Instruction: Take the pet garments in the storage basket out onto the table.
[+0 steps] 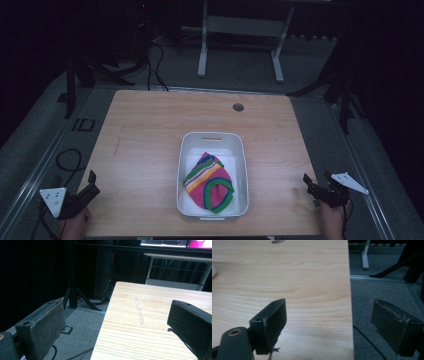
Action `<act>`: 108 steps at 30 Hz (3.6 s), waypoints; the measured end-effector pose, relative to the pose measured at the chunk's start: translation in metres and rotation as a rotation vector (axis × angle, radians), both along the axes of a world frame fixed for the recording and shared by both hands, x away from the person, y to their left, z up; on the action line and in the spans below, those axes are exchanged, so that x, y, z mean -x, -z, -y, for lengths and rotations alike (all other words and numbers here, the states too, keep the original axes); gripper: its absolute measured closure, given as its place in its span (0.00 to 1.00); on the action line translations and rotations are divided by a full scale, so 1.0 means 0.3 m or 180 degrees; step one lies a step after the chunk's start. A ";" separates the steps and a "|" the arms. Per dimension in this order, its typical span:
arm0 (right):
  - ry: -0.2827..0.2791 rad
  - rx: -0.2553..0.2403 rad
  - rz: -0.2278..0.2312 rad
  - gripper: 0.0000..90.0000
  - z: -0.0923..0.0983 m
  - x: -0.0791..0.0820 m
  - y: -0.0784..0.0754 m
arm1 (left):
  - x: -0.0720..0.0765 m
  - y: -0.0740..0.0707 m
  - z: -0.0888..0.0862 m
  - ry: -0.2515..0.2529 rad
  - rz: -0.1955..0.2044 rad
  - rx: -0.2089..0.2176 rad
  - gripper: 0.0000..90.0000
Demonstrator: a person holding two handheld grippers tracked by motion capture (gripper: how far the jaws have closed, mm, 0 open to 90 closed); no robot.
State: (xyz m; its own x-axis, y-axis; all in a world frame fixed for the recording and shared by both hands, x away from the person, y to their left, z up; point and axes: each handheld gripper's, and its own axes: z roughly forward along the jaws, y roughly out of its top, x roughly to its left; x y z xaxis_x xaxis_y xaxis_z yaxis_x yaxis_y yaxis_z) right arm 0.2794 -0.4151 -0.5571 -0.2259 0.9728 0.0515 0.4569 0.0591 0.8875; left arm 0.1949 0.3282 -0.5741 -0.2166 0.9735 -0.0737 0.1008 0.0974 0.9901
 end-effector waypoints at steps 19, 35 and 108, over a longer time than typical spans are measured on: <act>-0.0217 -0.0079 -0.0357 0.15 0.002 -0.030 0.004 | 0.001 0.000 -0.001 -0.0005 0.0004 0.0016 0.02; -0.1434 0.0019 -0.0807 0.15 -0.054 -0.051 0.002 | -0.001 0.000 -0.003 -0.0007 0.0005 0.0033 0.02; -0.3558 0.1007 -0.1058 0.13 -0.964 -0.182 -0.338 | 0.000 0.000 -0.007 0.0050 0.0018 0.0057 0.02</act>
State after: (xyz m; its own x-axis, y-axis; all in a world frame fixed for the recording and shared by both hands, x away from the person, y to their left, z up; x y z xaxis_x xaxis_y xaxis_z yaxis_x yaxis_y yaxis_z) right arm 0.3341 -0.1258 -0.4556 -0.9716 0.2285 0.0616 0.2177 0.7609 0.6112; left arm 0.1948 0.3303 -0.5741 -0.2008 0.9753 -0.0923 0.0968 0.1135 0.9888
